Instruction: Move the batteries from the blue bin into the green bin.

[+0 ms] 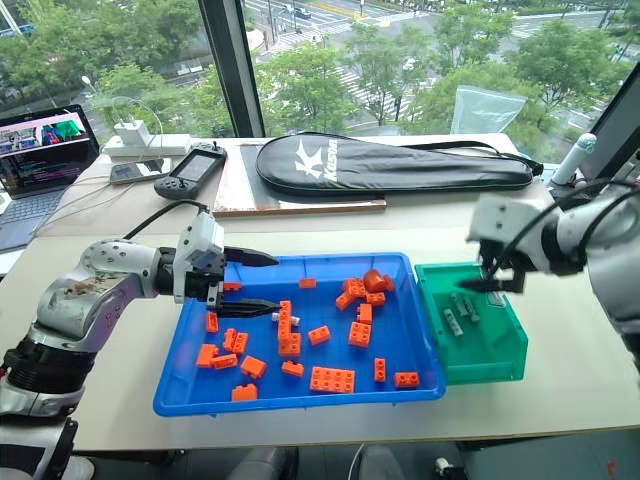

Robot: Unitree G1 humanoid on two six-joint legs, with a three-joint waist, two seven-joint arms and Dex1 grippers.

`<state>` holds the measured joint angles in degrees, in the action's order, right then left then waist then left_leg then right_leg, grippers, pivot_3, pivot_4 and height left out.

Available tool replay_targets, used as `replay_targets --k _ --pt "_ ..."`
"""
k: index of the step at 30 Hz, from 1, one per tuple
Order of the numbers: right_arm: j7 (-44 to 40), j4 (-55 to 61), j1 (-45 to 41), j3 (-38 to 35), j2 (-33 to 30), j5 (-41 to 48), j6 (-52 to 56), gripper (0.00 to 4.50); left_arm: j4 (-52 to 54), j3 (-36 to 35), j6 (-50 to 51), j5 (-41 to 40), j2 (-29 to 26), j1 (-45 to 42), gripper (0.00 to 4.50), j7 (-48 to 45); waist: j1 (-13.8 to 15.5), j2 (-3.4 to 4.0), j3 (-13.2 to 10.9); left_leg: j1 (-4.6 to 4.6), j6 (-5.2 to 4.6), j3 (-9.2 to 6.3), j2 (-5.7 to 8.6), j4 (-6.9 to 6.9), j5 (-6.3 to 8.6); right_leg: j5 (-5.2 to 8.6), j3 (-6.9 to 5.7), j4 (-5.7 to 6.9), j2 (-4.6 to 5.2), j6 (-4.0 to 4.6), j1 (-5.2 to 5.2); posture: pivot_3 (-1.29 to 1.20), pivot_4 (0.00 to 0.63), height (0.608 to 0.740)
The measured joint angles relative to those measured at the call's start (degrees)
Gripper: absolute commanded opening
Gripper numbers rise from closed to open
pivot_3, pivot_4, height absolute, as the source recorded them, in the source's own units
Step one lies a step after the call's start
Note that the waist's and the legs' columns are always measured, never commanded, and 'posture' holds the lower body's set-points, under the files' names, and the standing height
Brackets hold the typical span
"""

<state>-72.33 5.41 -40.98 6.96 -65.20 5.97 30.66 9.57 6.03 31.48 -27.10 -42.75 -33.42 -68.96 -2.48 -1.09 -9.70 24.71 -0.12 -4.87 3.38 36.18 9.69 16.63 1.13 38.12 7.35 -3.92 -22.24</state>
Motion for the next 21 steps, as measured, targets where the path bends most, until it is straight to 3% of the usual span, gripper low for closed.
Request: replay_targets --k 6,16,21 --pt "2.89 3.56 -2.26 4.35 14.38 3.89 5.91 4.41 0.89 -0.4 -0.29 0.06 -0.46 0.49 4.5 0.89 0.2 -0.01 0.0 0.04 -0.01 -0.08 0.07 0.06 0.01 -0.02 0.05 0.01 0.02 0.03 0.0 0.0 0.15 0.74" --pt "6.29 -4.63 -1.47 14.43 20.66 -3.93 -3.11 4.41 1.34 -0.98 -1.42 1.83 -2.79 2.8 4.5 2.12 0.36 -0.01 -0.01 0.04 -0.01 -0.1 0.13 0.09 0.01 -0.03 0.06 0.07 0.05 0.04 -0.04 0.0 0.15 0.74" --pt "6.26 -7.99 -1.68 15.12 22.27 -5.84 -6.71 4.41 2.43 -2.39 -1.16 1.15 -3.07 3.02 4.5 2.14 0.19 -0.01 -0.01 0.04 -0.01 -0.16 0.12 0.09 0.01 -0.03 0.07 0.07 0.05 0.04 -0.04 0.0 0.15 0.74"
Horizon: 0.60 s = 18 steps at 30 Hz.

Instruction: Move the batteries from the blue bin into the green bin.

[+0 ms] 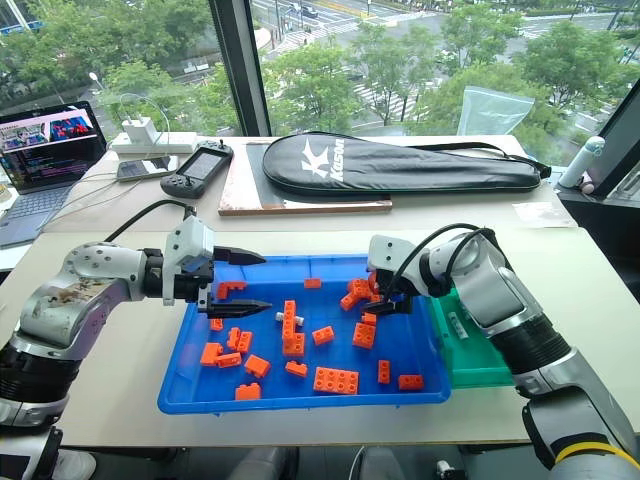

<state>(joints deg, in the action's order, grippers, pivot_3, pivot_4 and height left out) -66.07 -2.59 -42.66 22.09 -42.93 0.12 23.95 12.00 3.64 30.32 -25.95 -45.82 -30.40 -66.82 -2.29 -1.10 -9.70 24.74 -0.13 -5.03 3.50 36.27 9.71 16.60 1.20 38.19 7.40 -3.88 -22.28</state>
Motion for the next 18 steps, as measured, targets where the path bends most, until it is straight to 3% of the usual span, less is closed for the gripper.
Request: replay_targets --k 8,11,16,18 --pt "0.01 -7.17 -1.26 0.57 3.65 -2.4 -4.76 4.41 2.38 -2.41 2.51 -2.49 0.09 0.47 4.5 2.02 -0.14 0.0 0.0 -0.01 0.01 -0.12 0.0 0.0 0.0 0.0 0.0 0.01 -0.02 0.0 0.0 0.0 0.15 0.74" --pt "-0.04 -8.22 -1.33 0.62 4.66 -2.89 -5.35 3.69 2.45 -2.41 2.57 -2.61 0.13 0.48 4.5 2.27 -0.14 0.0 0.0 -0.02 0.01 -0.23 0.01 -0.01 0.0 0.0 0.0 0.03 -0.02 0.0 0.0 0.0 0.15 0.74" --pt "-0.2 -8.8 -1.35 0.62 5.41 -3.39 -6.06 1.89 2.35 -2.4 2.56 -2.61 0.19 0.47 4.5 2.34 -0.12 0.0 0.0 -0.02 0.01 -0.25 0.03 0.0 -0.01 0.0 0.0 0.03 -0.02 0.01 0.01 0.0 0.15 0.74" --pt "-0.58 -8.56 -1.35 0.61 5.41 -3.34 -6.05 1.39 2.21 -2.39 2.53 -2.56 0.29 0.46 4.5 2.35 -0.13 0.0 0.0 -0.02 0.01 -0.25 0.03 0.0 -0.01 0.0 0.0 0.03 -0.02 0.01 0.01 0.0 0.15 0.74"
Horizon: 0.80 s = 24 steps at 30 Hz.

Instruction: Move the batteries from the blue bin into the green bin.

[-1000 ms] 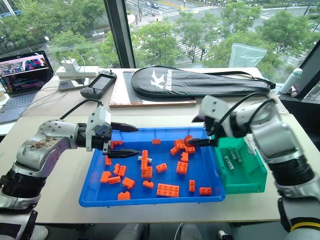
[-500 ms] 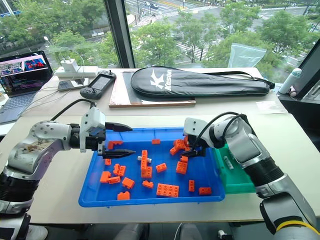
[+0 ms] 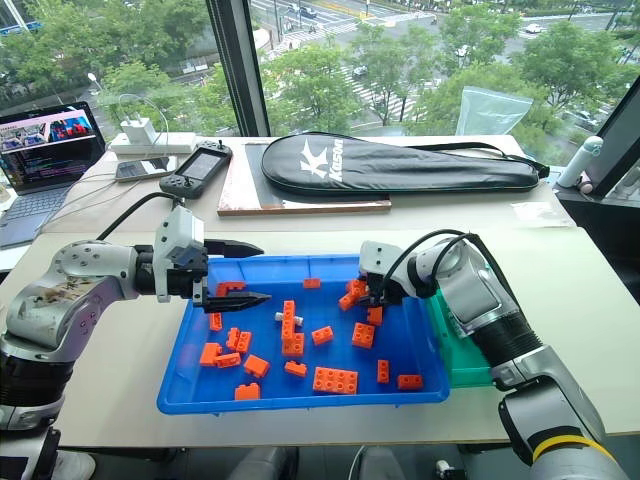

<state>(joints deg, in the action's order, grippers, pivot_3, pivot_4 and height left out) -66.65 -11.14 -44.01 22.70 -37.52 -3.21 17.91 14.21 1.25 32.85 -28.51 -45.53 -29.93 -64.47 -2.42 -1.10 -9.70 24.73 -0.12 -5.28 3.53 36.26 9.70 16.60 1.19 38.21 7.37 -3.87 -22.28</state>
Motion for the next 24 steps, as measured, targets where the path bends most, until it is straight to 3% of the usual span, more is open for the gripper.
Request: replay_targets --k 8,20,21,24 --pt "-3.55 7.24 0.2 -1.27 -0.23 3.08 3.8 1.39 -0.59 0.25 -0.19 0.2 0.79 -0.23 4.5 -0.03 -0.06 0.0 0.0 0.0 0.0 -0.03 -0.01 -0.01 0.0 0.0 -0.01 0.01 -0.01 0.0 0.0 0.0 0.15 0.74" --pt "-8.02 23.69 3.44 -0.99 -1.29 13.83 23.0 1.39 -1.34 1.39 -0.62 0.7 1.08 -0.47 4.5 -0.29 0.02 0.0 0.0 0.0 -0.01 -0.09 0.01 0.01 0.0 0.0 -0.02 0.01 0.0 0.0 0.01 0.0 0.15 0.74" --pt "-8.07 24.57 3.45 -0.99 -1.5 14.45 24.03 2.19 -1.34 1.39 -0.63 0.7 1.08 -0.47 4.5 -0.29 0.03 0.0 0.0 0.0 -0.01 -0.1 0.02 0.01 0.0 0.0 -0.02 0.01 0.0 0.0 0.01 0.0 0.15 0.74" --pt "-8.33 27.65 3.57 -1.03 -2.51 17.05 26.79 3.13 -1.33 1.41 -0.62 0.67 1.08 -0.47 4.5 -0.3 0.04 0.0 0.0 0.0 -0.01 -0.1 0.01 0.01 0.0 0.0 -0.02 0.01 0.0 0.0 0.02 0.0 0.15 0.74"
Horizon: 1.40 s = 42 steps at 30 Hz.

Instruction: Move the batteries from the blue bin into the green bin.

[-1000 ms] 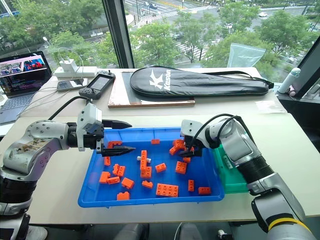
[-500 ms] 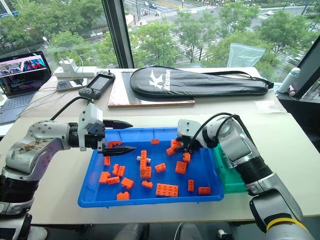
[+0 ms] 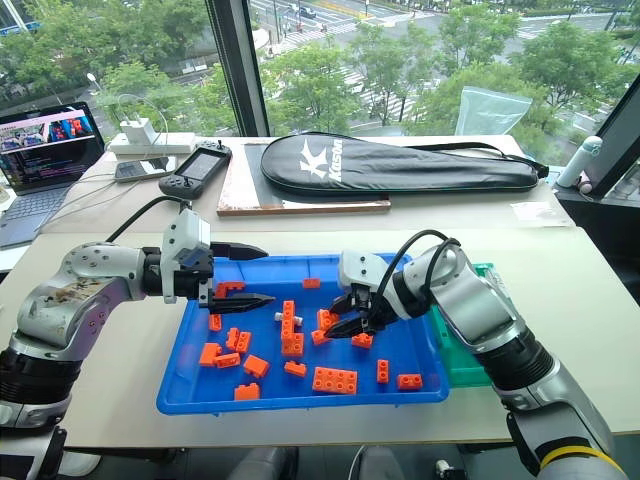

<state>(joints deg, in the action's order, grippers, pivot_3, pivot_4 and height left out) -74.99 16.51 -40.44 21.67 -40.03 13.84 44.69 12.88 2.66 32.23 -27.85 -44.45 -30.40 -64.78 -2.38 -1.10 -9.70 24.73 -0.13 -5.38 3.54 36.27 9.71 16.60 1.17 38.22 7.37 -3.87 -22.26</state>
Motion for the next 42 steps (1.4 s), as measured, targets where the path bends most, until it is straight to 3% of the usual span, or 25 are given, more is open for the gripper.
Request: replay_targets --k 4,7,12,15,18,23,42 --pt "-0.23 1.21 0.13 -0.44 -1.73 2.68 1.99 4.48 0.0 0.04 0.02 -0.03 0.0 0.0 4.5 -0.05 0.03 0.0 0.0 0.0 0.0 0.0 0.01 0.01 0.0 0.0 0.0 -0.01 0.0 0.0 0.01 0.0 0.15 0.74" --pt "0.39 -0.05 -1.25 -1.03 -3.06 2.77 1.39 4.48 -0.04 0.13 0.03 -0.03 0.02 -0.14 4.5 -0.18 0.03 0.0 0.0 0.0 0.0 0.0 0.01 0.0 0.0 0.0 0.0 0.0 0.0 0.0 0.0 0.0 0.15 0.74" --pt "3.85 -11.59 -3.76 -2.04 -10.46 -6.24 -10.36 4.48 -0.4 0.71 0.02 -0.01 0.32 -1.23 4.5 -0.53 0.58 0.0 0.0 0.0 0.0 0.03 0.07 0.01 0.01 0.0 0.0 -0.08 0.03 0.0 0.01 0.0 0.15 0.74" --pt "3.49 -14.41 -3.32 -1.85 -10.97 -8.32 -14.84 4.48 -0.52 0.81 0.02 0.0 0.57 -1.29 4.5 -0.59 0.19 0.0 0.0 0.01 -0.01 0.07 0.03 -0.02 0.01 0.0 0.01 -0.05 0.03 0.0 -0.02 0.0 0.15 0.74" --pt "2.13 -15.58 -2.07 -1.84 -11.01 -8.99 -17.46 3.81 -0.51 0.94 0.02 -0.01 0.83 -1.3 4.5 -0.74 -0.19 0.0 0.0 0.0 -0.01 0.07 -0.01 -0.04 0.01 0.0 0.0 -0.04 0.01 0.0 -0.02 0.0 0.15 0.74" --pt "1.18 -17.19 -0.83 -0.97 -10.93 -10.91 -21.1 2.13 -0.51 0.94 0.03 -0.01 0.84 -1.3 4.5 -0.87 -0.07 0.0 0.0 0.0 -0.01 0.07 0.01 -0.02 0.01 0.0 0.01 -0.05 0.01 0.0 -0.01 0.0 0.15 0.74" --pt "1.22 -28.43 -3.7 -0.44 -5.65 -17.91 -34.05 2.13 -0.16 0.92 0.12 0.02 0.82 -1.08 4.5 -0.17 -0.35 -0.23 0.14 -0.3 0.01 0.13 -0.19 0.0 0.01 -0.04 0.01 -0.06 -0.14 0.07 0.2 0.0 0.15 0.74"
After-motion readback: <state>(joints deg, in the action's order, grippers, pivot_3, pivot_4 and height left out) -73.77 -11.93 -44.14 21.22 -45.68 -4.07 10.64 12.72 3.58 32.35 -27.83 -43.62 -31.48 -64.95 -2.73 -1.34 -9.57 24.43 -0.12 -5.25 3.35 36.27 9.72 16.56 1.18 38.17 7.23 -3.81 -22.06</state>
